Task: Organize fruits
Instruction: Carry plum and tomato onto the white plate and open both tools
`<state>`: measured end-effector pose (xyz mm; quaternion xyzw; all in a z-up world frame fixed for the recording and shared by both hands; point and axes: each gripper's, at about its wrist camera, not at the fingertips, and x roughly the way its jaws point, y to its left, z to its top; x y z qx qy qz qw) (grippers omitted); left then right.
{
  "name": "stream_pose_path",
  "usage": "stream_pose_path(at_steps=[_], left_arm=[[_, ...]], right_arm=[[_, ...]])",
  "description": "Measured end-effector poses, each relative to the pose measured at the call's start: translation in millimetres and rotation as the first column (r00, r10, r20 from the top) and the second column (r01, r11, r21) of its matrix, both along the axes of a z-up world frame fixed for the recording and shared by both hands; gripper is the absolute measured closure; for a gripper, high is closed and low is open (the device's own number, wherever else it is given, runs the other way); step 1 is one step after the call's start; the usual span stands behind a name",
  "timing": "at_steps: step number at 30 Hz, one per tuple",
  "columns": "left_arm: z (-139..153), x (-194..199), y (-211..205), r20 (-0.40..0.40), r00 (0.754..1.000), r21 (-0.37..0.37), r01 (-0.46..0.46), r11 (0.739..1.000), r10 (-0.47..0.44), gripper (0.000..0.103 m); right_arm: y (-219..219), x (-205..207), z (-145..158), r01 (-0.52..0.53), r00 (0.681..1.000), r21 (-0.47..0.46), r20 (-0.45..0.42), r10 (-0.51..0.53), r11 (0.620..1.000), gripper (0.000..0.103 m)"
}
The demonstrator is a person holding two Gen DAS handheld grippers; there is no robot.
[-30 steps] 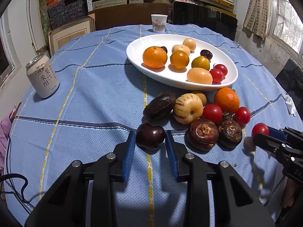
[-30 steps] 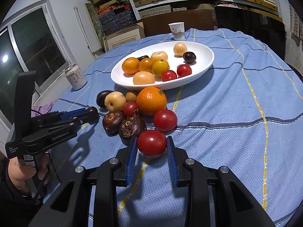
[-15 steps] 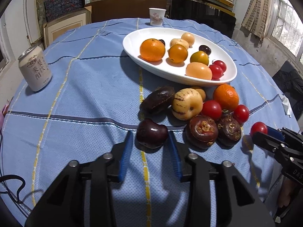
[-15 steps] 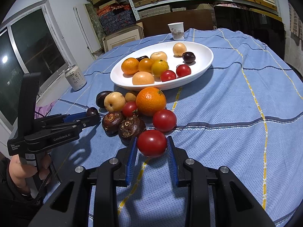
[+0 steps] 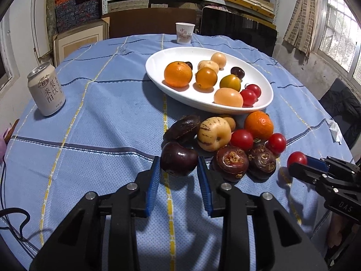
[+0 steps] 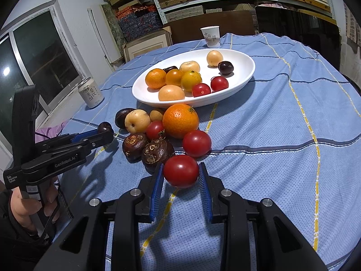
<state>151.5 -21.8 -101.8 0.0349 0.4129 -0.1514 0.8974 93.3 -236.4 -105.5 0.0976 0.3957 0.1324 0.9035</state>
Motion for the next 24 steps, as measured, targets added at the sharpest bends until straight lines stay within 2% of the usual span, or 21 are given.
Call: stream_pose_path(at_steps=[9,14,20,24], left_arm=[[17.0,-3.2,0.5,0.022,1.0,-0.031,0.007,0.999,-0.006,0.071],[38.1,11.1,-9.6,0.055,0.998,-0.016,0.028,0.999,-0.027,0.071],[46.6,53.8,-32.3,0.032,0.999,-0.035,0.04,0.999,-0.039,0.071],[38.7,84.8,-45.0,-0.003,0.999,-0.037,0.032,0.999,-0.032,0.071]], right_arm=[[0.7,-3.2,4.8,0.01,1.0,-0.01,0.026,-0.009,1.0,0.071],[-3.9,9.5,32.9,0.005,0.997,-0.025,0.071,-0.003,1.0,0.072],[-21.7,64.9,80.4,0.06,0.989,-0.057,0.136,-0.052,0.997,0.071],[-27.6,117.1,80.0,0.072,0.993,-0.067,0.1,-0.066,0.995,0.071]])
